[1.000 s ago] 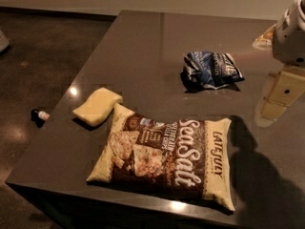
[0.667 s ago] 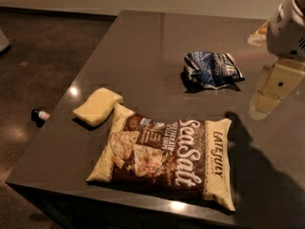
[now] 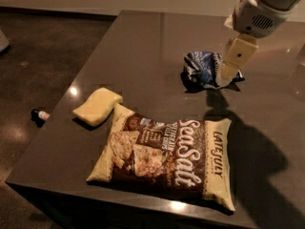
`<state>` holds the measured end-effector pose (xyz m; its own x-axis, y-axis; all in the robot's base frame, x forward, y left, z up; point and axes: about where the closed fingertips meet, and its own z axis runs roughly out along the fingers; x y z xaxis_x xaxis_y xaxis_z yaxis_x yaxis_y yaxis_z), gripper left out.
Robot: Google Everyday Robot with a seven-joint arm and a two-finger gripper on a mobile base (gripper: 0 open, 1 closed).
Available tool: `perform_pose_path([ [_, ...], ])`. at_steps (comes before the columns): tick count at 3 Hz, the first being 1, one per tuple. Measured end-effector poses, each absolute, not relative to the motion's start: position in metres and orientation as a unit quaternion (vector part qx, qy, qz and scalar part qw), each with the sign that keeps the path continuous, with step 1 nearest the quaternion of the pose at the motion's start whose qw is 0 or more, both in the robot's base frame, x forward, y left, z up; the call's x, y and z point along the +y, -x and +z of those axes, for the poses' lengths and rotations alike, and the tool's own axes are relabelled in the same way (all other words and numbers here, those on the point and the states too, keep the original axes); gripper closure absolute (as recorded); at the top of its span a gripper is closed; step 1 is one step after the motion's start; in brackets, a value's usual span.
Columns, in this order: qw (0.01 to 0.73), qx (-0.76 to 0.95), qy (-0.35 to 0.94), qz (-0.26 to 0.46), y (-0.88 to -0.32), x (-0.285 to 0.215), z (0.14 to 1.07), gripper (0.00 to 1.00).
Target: Move blue chip bag near brown chip bag
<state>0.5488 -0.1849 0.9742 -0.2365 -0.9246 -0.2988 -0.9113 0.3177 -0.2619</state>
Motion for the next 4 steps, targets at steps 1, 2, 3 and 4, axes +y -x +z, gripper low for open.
perform_pose_path([
  [1,0.211,0.798,0.563,-0.033,-0.598,-0.191,0.954,0.0],
  [2,0.193,0.812,0.55,-0.034,-0.63,-0.203,0.923,0.0],
  [3,0.174,0.818,0.548,-0.027,-0.64,-0.207,0.901,0.0],
  [4,0.146,0.824,0.547,-0.016,-0.641,-0.212,0.879,0.0],
])
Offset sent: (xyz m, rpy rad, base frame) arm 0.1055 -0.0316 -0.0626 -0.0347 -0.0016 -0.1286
